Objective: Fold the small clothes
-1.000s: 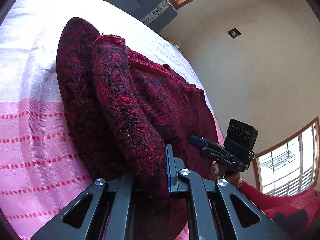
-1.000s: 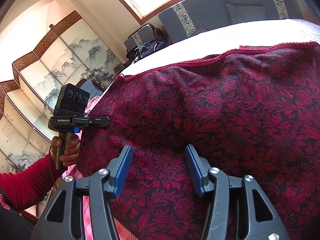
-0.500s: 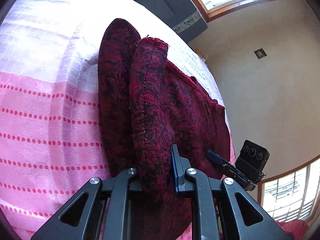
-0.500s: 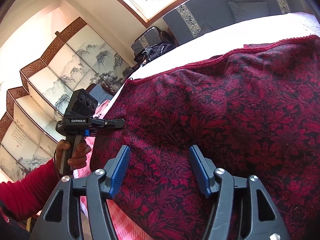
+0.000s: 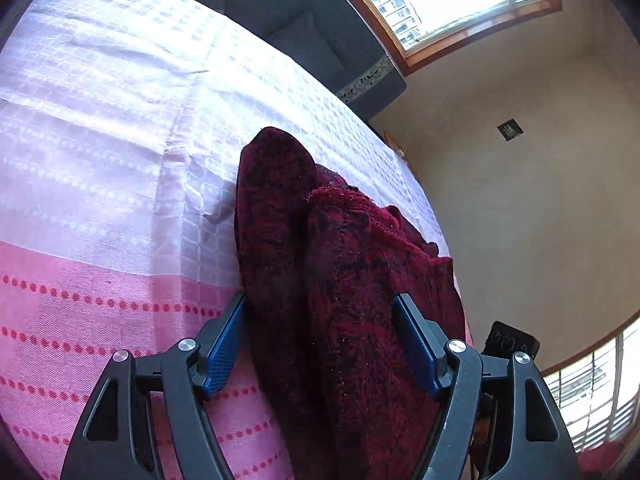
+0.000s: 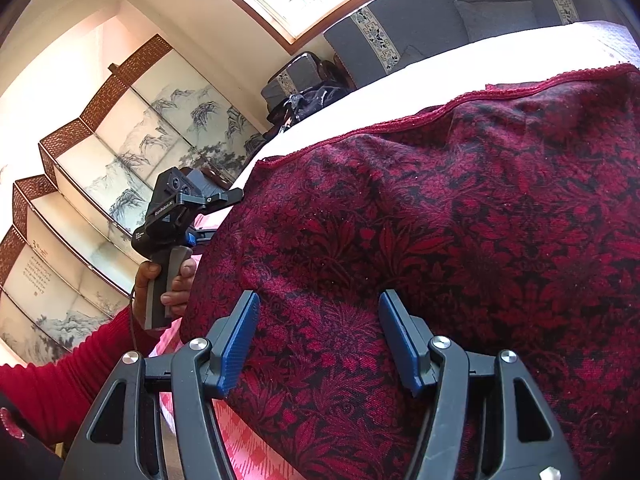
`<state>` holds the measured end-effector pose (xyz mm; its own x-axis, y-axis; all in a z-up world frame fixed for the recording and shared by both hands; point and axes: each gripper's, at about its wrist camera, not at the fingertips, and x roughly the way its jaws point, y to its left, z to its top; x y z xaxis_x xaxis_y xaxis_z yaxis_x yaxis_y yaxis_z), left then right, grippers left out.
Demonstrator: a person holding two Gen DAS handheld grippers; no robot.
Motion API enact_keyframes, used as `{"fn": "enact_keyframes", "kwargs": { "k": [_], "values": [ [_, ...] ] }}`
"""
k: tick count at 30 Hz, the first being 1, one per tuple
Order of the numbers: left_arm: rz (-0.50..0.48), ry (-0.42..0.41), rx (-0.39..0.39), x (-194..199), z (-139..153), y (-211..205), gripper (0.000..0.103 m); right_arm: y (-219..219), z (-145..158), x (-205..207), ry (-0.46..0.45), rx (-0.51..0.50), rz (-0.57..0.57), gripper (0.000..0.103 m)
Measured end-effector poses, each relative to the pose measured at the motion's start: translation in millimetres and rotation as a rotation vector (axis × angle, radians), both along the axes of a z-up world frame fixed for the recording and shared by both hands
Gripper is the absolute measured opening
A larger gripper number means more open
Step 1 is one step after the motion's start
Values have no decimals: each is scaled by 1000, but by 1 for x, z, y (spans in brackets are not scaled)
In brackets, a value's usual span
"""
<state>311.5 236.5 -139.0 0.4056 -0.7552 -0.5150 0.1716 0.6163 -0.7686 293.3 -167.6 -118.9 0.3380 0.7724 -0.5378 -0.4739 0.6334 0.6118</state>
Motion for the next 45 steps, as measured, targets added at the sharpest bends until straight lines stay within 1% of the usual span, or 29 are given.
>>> {"fn": "enact_keyframes", "kwargs": {
  "k": [1,3,4,6,7,8,9,10,11,12,15,18,19,21,22,24,25,27,28,30,31,33,37,39,40,41,42,43,45],
  "values": [
    [-46,-13,-8,1,0,-6,73,1,0,0,-1,-7,-1,61],
    [-111,-42,35,0,0,-16,73,4,2,-2,-8,-19,0,62],
    [-127,-53,51,-1,0,-19,73,4,2,-2,-10,-22,1,63],
    [-123,-57,38,-1,0,-17,72,5,3,-2,-11,-24,0,63],
    [-112,-47,19,-1,0,-14,69,5,3,-2,-10,-24,-2,63],
    [-97,-41,-11,-1,0,-8,59,5,3,-1,-10,-24,-3,63],
    [-82,-45,-42,-3,0,-2,54,5,3,-2,-10,-25,-4,64],
    [-61,-53,-66,-3,0,5,44,5,3,-2,-11,-24,-5,64],
    [-40,-55,-79,-3,0,10,39,5,3,-2,-11,-23,-6,64],
    [-37,-52,-76,-3,-2,12,39,5,3,-1,-11,-21,-7,64],
    [-69,-18,-26,0,-7,3,39,5,2,-2,-12,-16,-6,64],
    [-61,44,-33,1,-12,3,40,3,2,0,-12,-11,-3,65],
    [-42,51,-30,0,-12,6,43,2,2,0,-13,-10,-2,65],
    [-31,61,-22,0,-11,8,45,1,2,0,-14,-8,0,65],
    [-37,64,-15,0,-11,6,47,0,2,0,-14,-5,1,66],
    [-67,61,11,1,-6,-4,56,-1,2,0,-14,1,1,66],
    [-87,51,23,3,-4,-10,64,-1,2,0,-13,4,2,66],
    [-95,22,66,5,0,-24,66,-3,1,0,-13,8,2,66],
    [-85,5,79,6,1,-28,64,-3,1,0,-14,9,1,66],
    [-65,-1,108,7,1,-34,37,-3,-1,-2,-13,10,-1,66],
    [-59,2,126,7,2,-37,30,-4,-1,-2,-13,10,-1,66],
    [-30,2,146,4,9,-39,27,-4,-1,-2,-12,12,0,66],
    [-30,-39,265,-4,32,-53,26,-11,2,2,24,46,-27,66],
    [-25,-34,289,-6,41,-58,26,-14,12,5,15,29,-40,60],
    [-22,-26,292,-7,43,-59,26,-15,19,8,0,6,-42,44],
    [-20,-26,300,-7,46,-60,26,-16,25,13,-10,3,-37,23],
    [-18,-27,313,-8,49,-62,26,-17,30,19,-13,2,-34,16],
    [-15,-24,324,-8,52,-63,25,-16,32,26,-6,-12,-32,11],
    [1,-9,327,-10,57,-66,24,-11,35,40,4,-41,-14,10]
  ]
}}
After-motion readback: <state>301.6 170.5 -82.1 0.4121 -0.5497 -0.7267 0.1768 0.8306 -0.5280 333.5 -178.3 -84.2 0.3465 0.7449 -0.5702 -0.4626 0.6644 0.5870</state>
